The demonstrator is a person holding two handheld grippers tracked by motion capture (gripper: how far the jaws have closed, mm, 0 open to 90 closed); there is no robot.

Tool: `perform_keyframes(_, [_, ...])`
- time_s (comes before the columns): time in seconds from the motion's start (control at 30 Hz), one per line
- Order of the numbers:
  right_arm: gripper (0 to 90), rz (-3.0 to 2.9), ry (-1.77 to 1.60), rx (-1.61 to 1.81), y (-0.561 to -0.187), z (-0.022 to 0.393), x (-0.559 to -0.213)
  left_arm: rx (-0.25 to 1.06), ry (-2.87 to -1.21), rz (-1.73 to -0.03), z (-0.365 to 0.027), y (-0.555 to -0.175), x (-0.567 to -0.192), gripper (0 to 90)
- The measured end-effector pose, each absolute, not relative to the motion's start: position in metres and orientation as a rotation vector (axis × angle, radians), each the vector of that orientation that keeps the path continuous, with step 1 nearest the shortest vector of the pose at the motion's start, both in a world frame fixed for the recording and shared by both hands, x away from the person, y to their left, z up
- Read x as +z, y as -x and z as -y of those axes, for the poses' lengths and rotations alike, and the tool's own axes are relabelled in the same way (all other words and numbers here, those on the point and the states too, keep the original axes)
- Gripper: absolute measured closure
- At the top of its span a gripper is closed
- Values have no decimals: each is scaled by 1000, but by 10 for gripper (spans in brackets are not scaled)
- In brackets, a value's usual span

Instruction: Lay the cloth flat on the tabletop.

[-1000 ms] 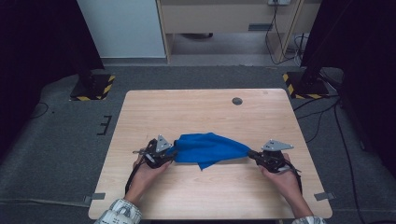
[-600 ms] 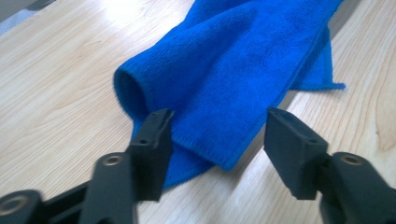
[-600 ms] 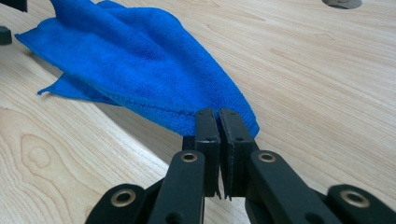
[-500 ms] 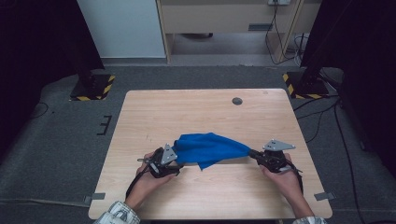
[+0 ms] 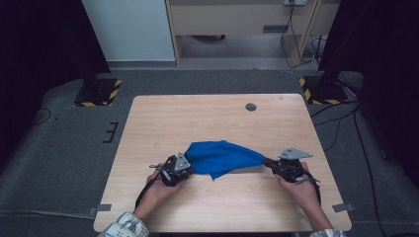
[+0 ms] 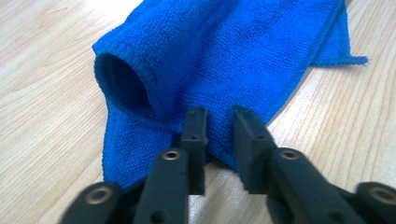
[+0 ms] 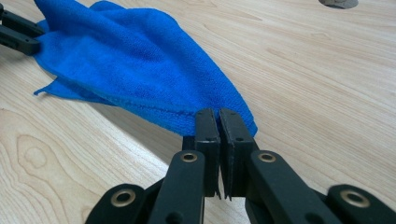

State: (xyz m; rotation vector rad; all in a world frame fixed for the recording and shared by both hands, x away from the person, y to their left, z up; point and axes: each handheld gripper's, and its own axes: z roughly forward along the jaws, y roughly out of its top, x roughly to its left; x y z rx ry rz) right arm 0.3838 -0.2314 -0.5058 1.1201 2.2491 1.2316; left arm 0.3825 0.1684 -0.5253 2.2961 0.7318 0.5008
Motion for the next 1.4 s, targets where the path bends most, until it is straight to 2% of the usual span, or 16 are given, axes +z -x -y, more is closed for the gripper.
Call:
perform_keyframes(0.1, [870, -2246, -1122, 1235, -384, 231, -506, 499, -2301, -719, -166, -381, -524, 827])
perform_keyframes(0.53, [872, -2213, -1112, 1268, -381, 235, -497, 506, -2187, -711, -174, -377, -506, 828])
perform_keyframes(0.83, [871, -2196, -1119, 1285, -379, 239, -494, 463, -2187, -691, -171, -375, -507, 809])
perform_keyframes(0.93, [870, -2206, -1114, 1281, -379, 238, -494, 454, -2194, -696, -169, -375, -510, 757])
perform_keyframes(1.03, [871, -2208, -1112, 1279, -379, 237, -494, 445, -2214, -686, -166, -375, -513, 750])
perform_keyframes(1.1, [870, -2209, -1112, 1280, -379, 237, -494, 444, -2229, -683, -163, -376, -514, 758])
perform_keyframes(1.23, [871, -2208, -1115, 1282, -378, 237, -493, 442, -2241, -678, -160, -376, -513, 863])
perform_keyframes(1.4, [871, -2204, -1105, 1288, -377, 237, -491, 448, -2208, -709, -164, -378, -507, 882])
